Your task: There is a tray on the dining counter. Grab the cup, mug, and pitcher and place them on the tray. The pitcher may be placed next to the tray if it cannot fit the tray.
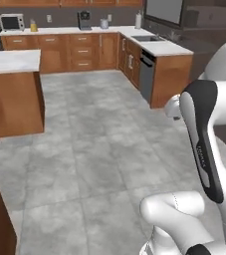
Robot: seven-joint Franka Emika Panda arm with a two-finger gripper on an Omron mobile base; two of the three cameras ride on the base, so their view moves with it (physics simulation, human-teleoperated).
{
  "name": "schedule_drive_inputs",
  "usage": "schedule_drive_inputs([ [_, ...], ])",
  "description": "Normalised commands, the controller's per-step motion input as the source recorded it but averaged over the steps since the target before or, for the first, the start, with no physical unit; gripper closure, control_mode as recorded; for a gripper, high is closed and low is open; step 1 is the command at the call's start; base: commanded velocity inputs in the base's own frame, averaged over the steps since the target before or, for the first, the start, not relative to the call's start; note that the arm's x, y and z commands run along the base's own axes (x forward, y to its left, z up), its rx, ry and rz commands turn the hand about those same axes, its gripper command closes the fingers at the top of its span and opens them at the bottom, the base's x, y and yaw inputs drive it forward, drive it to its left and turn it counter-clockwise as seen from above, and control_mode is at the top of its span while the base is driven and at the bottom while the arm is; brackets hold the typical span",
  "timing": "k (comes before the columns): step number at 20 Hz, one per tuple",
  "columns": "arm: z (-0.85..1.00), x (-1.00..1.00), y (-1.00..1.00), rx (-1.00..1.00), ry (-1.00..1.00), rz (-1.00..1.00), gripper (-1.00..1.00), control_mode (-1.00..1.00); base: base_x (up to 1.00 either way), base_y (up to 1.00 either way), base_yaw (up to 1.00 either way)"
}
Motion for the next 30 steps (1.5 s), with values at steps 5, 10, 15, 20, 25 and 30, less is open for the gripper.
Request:
schedule_drive_inputs([
  [5,0.0,0.0,0.0,0.0,0.0,0.0,-1.0,1.0,1.0,-0.48,0.32],
  [10,0.0,0.0,0.0,0.0,0.0,0.0,-1.0,1.0,1.0,-0.24,0.25],
  [15,0.0,0.0,0.0,0.0,0.0,0.0,-1.0,1.0,1.0,-0.1,0.22],
  [20,0.0,0.0,0.0,0.0,0.0,0.0,-1.0,1.0,1.0,-0.15,0.17],
  [25,0.0,0.0,0.0,0.0,0.0,0.0,-1.0,1.0,1.0,-0.61,-0.05],
  [30,0.0,0.0,0.0,0.0,0.0,0.0,-1.0,1.0,1.0,-0.51,-0.16],
])
